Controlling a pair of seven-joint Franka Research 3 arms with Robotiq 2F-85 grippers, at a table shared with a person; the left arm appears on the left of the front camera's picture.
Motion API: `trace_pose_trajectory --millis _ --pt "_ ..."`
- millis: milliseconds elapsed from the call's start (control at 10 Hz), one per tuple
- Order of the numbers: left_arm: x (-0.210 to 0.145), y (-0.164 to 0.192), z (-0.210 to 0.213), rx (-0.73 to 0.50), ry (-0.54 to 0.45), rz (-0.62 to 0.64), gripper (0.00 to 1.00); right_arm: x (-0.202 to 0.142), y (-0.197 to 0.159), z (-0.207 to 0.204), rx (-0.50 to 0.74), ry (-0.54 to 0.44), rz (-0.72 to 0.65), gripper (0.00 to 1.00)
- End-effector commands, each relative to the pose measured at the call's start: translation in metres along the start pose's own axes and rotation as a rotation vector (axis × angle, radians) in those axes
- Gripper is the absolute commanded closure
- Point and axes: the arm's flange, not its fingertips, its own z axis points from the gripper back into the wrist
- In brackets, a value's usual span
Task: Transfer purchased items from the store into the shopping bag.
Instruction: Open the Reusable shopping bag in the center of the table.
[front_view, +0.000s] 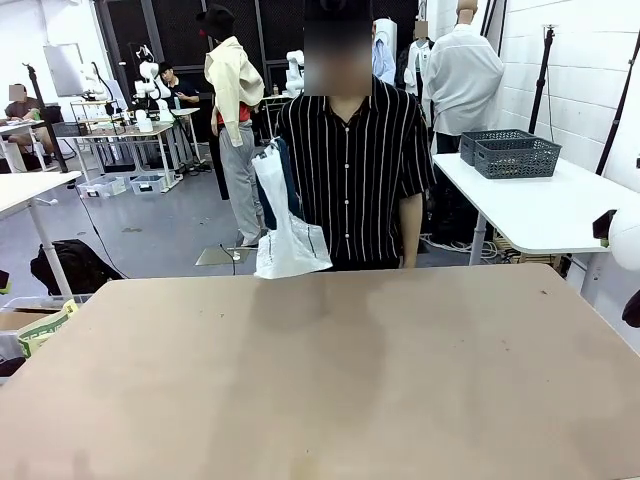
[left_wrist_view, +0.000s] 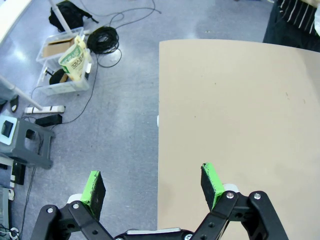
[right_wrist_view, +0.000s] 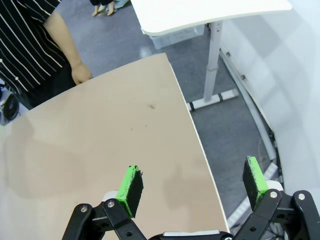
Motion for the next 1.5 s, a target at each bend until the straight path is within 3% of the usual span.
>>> trace_pose_trajectory --millis 0,1400 --pt "-0.0013 0.0019 -0.0007 0.001 0.001 -0.003 0.00 -0.0005 -0.0004 0.0010 -0.004 0.009 0.012 0.00" --pt "-0.0013 0.0019 -0.0007 0.001 0.001 -0.003 0.00 -0.0005 -0.0004 0.0010 -0.004 0.009 0.012 0.00"
